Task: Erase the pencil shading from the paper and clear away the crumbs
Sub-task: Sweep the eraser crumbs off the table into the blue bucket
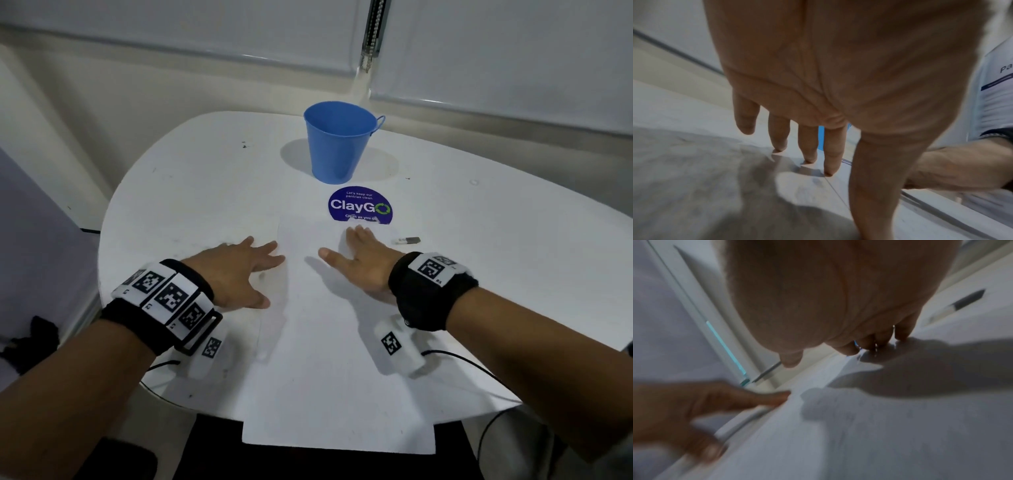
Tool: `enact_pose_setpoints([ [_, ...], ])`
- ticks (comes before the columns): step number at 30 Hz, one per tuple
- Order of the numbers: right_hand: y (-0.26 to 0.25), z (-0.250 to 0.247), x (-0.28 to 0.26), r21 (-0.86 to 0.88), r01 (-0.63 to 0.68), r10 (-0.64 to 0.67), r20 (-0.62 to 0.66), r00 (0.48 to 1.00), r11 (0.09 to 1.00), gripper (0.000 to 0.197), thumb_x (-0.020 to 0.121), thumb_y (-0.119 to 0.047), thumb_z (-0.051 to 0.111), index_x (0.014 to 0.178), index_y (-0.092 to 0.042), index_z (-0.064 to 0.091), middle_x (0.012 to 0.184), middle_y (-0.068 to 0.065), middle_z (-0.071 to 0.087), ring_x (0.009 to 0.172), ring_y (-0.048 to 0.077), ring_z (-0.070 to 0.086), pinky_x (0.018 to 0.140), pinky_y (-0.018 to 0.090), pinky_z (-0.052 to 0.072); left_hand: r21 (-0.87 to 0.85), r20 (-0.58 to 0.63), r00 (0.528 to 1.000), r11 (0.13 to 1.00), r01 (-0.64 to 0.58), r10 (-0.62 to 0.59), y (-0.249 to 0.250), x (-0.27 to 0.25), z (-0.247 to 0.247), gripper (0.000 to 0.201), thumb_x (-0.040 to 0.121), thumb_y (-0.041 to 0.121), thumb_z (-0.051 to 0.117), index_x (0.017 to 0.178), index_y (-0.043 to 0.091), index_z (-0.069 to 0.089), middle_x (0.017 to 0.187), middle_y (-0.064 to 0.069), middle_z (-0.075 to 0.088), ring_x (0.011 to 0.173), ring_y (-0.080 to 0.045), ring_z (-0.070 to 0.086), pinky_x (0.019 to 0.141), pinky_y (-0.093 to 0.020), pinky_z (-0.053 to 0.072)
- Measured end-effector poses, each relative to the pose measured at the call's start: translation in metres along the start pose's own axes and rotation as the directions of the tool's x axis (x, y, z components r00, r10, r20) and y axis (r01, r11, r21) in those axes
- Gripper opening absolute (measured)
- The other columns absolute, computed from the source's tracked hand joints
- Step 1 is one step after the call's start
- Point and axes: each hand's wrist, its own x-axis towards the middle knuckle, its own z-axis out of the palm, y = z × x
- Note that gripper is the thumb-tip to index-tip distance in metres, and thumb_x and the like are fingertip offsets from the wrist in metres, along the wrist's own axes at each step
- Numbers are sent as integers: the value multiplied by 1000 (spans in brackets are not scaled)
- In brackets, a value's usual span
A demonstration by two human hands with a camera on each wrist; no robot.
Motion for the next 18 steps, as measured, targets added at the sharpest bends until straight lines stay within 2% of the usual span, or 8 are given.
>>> enact_pose_setpoints([
  [4,-11,11,-2,25,130,-132,95,987,991,94,92,-74,22,157,-12,-8,164,2,-15,150,11,-15,120,32,-4,83,-8,1000,997,-8,9,2,-2,-3,85,91,56,63,158,47,12,163,27,-9,154,-8,-8,126,-38,5],
  [6,-6,3,7,69,64,-66,26,997,996,94,93,-72,23,157,-10,-7,165,4,-14,151,13,-14,121,34,-3,113,-12,1000,993,-19,20,4,-3,-5,85,89,57,64,158,45,15,165,24,-8,155,-8,-7,126,-38,7],
  [8,-3,0,14,38,4,-3,-48,999,999,94,94,-72,23,156,-7,-5,165,8,-12,152,17,-12,124,38,1,125,-12,1000,992,-19,21,5,-3,-5,85,89,57,64,158,43,16,165,24,-9,155,-8,-8,126,-36,6],
  [9,-6,4,13,2,23,-22,-43,999,1000,96,92,-73,23,156,-7,-4,165,9,-13,152,19,-11,124,39,3,130,-9,1000,991,-19,20,6,-4,-5,85,89,57,64,159,42,17,165,24,-10,155,-8,-8,125,-35,6],
  [11,-18,15,6,-58,143,-140,50,989,988,100,90,-77,22,157,-8,-5,164,8,-14,152,19,-11,124,38,3,129,-9,1000,991,-22,24,8,-6,-6,85,90,57,63,159,41,16,164,27,-10,154,-8,-8,124,-35,6],
  [13,-24,19,3,-52,204,-197,106,975,978,97,91,-75,21,157,-9,-7,164,6,-15,151,17,-13,123,36,0,105,-5,1000,994,-11,12,11,-9,-7,85,90,57,64,159,42,16,162,29,-10,154,-8,-7,124,-35,10],
  [16,-17,1,20,-21,97,-97,2,995,995,95,92,-74,20,157,-8,-6,164,8,-15,151,18,-13,124,38,0,81,-12,1000,997,1,0,13,-11,-8,84,90,55,65,158,43,18,161,31,-8,154,-7,-5,122,-34,13],
  [18,-19,0,26,-49,49,-50,-17,999,998,97,92,-75,18,156,-7,-7,164,11,-16,151,20,-14,124,40,0,72,-25,1000,997,-4,6,13,-10,-7,85,88,55,67,158,42,20,162,31,-6,154,-7,-5,123,-34,14],
])
